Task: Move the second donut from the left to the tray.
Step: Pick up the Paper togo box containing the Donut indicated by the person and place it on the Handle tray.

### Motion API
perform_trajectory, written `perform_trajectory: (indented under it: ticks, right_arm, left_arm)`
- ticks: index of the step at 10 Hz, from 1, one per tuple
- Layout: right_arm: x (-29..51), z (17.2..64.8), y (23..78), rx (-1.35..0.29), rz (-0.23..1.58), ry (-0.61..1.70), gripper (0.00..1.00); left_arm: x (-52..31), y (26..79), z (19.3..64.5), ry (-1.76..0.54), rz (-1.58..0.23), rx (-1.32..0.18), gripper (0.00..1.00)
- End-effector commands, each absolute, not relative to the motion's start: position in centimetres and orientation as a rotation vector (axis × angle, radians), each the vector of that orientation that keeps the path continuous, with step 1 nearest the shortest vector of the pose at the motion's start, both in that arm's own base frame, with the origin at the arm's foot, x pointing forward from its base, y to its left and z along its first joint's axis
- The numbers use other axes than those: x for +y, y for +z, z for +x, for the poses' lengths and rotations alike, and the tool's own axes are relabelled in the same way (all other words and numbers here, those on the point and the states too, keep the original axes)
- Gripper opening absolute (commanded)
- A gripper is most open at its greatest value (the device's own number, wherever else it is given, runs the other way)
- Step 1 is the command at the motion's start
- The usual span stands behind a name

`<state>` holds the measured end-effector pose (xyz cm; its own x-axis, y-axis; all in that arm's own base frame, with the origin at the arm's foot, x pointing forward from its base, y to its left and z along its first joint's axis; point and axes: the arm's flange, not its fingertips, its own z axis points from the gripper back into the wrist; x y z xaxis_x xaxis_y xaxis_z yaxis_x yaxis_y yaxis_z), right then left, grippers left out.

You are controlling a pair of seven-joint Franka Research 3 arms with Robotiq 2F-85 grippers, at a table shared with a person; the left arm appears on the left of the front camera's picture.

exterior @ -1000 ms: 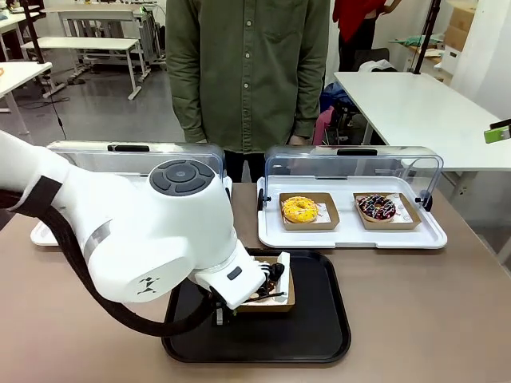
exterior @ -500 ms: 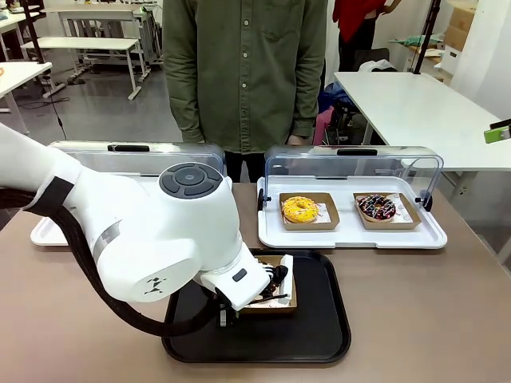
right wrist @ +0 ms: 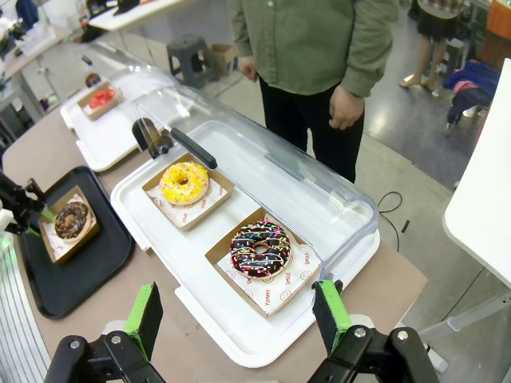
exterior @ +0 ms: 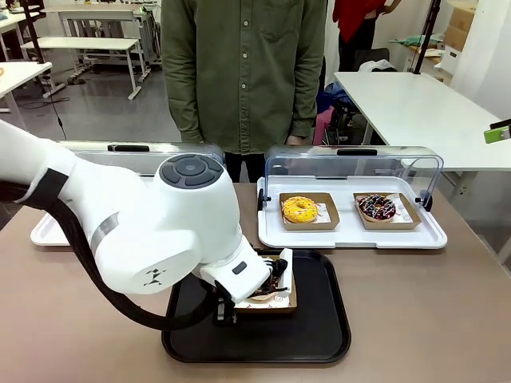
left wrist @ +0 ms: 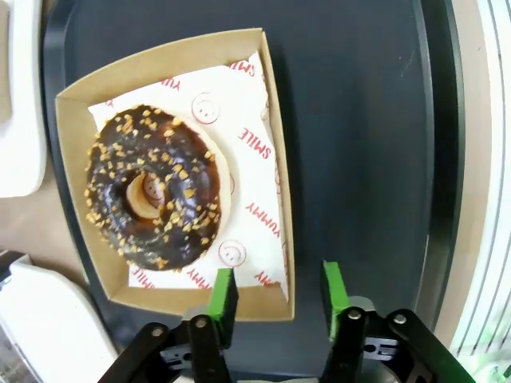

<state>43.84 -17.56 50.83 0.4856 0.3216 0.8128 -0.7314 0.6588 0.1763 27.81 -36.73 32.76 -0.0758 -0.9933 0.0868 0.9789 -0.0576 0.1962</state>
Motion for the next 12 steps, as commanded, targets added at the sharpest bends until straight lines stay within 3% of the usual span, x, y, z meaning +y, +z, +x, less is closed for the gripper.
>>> perform_trajectory:
  ticks: [1, 2, 6, 12]
  right_arm:
    - [-17.2, 43.7, 50.9, -0.845, 0.562, 0.671, 1.00]
    - [-17.2, 43.7, 50.9, -0.845, 0.562, 0.671, 1.00]
    - [-17.2, 43.7, 50.9, -0.845, 0.562, 0.671, 1.00]
    - [-17.2, 43.7, 50.9, -0.845, 0.562, 0.671, 1.00]
  left_arm:
    - [-36.5, 35.4, 27.5, -1.595, 0.095, -0.217, 0.91]
    - [-36.3, 36.7, 27.1, -1.603, 0.094, -0.226, 1.00]
    - [-36.2, 39.3, 26.1, -1.628, 0.091, -0.240, 1.00]
    - [-36.7, 39.0, 26.0, -1.614, 0.111, -0.258, 0.98]
